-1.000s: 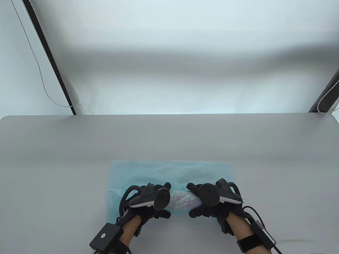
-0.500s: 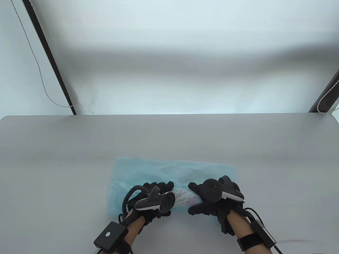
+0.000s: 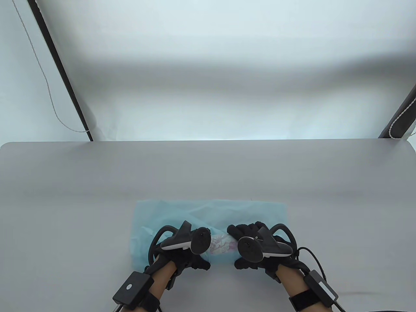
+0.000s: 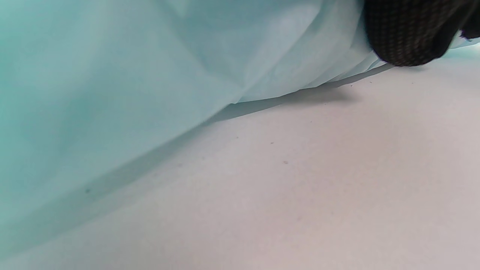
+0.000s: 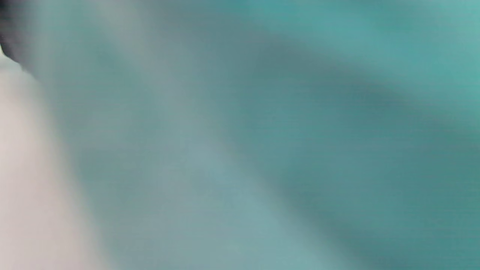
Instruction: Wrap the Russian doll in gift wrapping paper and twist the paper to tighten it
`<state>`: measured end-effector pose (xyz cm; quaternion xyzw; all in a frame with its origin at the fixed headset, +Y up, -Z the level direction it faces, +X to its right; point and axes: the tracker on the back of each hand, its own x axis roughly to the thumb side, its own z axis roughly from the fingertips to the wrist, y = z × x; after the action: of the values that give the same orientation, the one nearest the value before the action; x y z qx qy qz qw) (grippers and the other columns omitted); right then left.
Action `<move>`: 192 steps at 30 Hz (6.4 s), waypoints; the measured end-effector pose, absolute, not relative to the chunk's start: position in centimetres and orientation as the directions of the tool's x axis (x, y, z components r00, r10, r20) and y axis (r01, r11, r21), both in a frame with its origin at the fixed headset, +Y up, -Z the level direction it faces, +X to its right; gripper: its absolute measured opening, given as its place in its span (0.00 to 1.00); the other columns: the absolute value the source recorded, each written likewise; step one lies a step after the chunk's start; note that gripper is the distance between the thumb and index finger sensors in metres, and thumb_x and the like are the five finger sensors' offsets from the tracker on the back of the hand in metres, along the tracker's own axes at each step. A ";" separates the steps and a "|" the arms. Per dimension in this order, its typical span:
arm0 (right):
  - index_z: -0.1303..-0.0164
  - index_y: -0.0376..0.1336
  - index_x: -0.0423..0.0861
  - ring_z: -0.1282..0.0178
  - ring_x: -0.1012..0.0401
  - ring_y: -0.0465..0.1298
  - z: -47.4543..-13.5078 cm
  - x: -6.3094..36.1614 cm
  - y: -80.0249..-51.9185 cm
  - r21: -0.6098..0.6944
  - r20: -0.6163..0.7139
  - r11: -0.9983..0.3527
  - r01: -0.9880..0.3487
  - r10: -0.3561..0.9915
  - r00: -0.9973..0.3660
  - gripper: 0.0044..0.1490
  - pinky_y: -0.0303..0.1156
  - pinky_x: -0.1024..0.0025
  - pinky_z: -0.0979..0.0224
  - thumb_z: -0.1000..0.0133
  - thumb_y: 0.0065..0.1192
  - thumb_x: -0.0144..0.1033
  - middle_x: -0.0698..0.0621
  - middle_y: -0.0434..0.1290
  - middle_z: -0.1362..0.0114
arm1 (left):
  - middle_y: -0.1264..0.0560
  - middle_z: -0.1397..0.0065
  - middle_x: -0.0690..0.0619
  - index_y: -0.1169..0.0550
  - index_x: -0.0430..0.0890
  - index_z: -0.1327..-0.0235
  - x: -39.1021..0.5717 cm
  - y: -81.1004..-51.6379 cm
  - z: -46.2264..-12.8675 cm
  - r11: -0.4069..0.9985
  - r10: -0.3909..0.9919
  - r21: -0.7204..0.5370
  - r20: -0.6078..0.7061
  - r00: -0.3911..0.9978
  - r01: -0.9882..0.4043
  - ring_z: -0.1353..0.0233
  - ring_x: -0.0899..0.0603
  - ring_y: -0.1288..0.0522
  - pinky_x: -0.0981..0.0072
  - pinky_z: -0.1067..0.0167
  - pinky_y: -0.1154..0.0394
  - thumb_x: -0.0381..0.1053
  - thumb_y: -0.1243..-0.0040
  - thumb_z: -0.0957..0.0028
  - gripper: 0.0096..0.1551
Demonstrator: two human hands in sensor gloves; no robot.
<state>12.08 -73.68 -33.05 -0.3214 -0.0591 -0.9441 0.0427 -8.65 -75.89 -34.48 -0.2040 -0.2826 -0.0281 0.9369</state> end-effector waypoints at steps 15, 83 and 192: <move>0.08 0.53 0.41 0.23 0.45 0.76 -34.2 13.9 -74.2 0.269 0.534 -0.962 -0.047 0.189 -0.824 0.67 0.64 0.37 0.17 0.48 0.71 0.70 0.37 0.71 0.16 | 0.35 0.16 0.41 0.51 0.47 0.18 -7.5 -75.6 -33.6 0.952 -0.189 -0.092 0.568 0.801 0.291 0.24 0.35 0.28 0.30 0.31 0.34 0.70 0.29 0.56 0.65; 0.09 0.53 0.40 0.25 0.45 0.74 -34.0 13.0 -74.1 0.368 0.512 -0.921 0.127 0.086 -0.855 0.70 0.63 0.36 0.18 0.50 0.71 0.75 0.35 0.70 0.18 | 0.51 0.10 0.40 0.62 0.52 0.19 -7.3 -75.7 -32.4 0.956 -0.123 -0.141 0.606 0.786 0.258 0.14 0.30 0.44 0.25 0.25 0.49 0.66 0.35 0.50 0.64; 0.10 0.54 0.42 0.25 0.45 0.74 -34.8 12.8 -74.4 0.422 0.469 -0.903 0.078 0.143 -0.871 0.71 0.65 0.36 0.19 0.53 0.75 0.74 0.36 0.70 0.18 | 0.33 0.17 0.42 0.51 0.45 0.18 -5.9 -75.8 -33.5 0.929 -0.149 -0.184 0.608 0.780 0.321 0.27 0.33 0.25 0.34 0.33 0.31 0.73 0.28 0.59 0.68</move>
<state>12.83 -74.42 -34.83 -0.2530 -0.2192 -0.9422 -0.0173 -5.88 -75.83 -33.48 -0.1401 -0.3069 -0.1262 0.9329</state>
